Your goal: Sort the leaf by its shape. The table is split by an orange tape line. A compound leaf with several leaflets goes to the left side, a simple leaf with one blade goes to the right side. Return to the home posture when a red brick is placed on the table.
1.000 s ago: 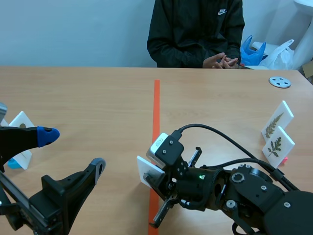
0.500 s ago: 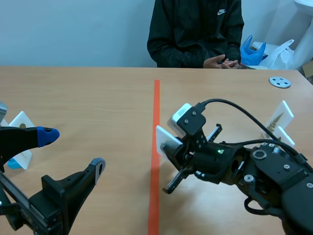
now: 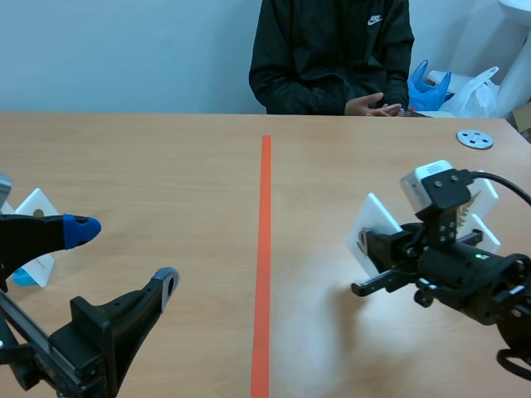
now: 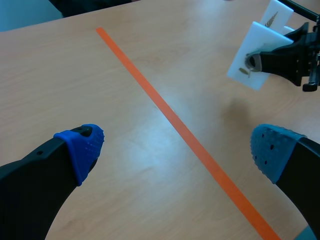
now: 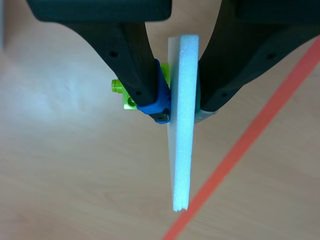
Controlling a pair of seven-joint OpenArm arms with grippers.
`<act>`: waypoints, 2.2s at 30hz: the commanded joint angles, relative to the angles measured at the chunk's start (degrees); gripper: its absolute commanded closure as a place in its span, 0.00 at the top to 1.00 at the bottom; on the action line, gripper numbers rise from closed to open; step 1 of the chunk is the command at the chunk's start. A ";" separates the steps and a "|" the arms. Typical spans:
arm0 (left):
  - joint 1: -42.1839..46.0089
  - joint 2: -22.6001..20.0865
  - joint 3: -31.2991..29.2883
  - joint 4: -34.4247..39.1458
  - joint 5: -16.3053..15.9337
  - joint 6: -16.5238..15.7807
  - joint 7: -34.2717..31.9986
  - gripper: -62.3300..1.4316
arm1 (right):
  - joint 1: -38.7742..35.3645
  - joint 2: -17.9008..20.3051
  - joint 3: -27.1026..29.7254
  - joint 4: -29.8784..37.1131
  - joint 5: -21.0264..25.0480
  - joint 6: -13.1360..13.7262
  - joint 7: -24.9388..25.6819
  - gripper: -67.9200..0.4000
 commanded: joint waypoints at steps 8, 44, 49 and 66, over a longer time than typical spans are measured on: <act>0.00 0.13 -0.26 0.35 -0.57 -0.09 -0.85 1.00 | -3.28 0.28 9.90 0.79 1.22 0.04 0.28 0.03; -0.02 0.13 -0.26 0.35 -0.59 -0.09 -1.03 1.00 | -0.94 0.26 13.79 -11.34 0.31 -4.31 6.08 0.05; -0.02 0.13 -0.26 0.35 -0.59 -0.09 -1.03 1.00 | -1.01 0.28 13.79 -11.34 0.31 -4.31 5.95 0.13; -0.02 0.13 -0.26 0.35 -0.59 -0.09 -1.03 1.00 | -1.01 0.31 13.81 -11.34 0.35 -4.31 6.19 0.31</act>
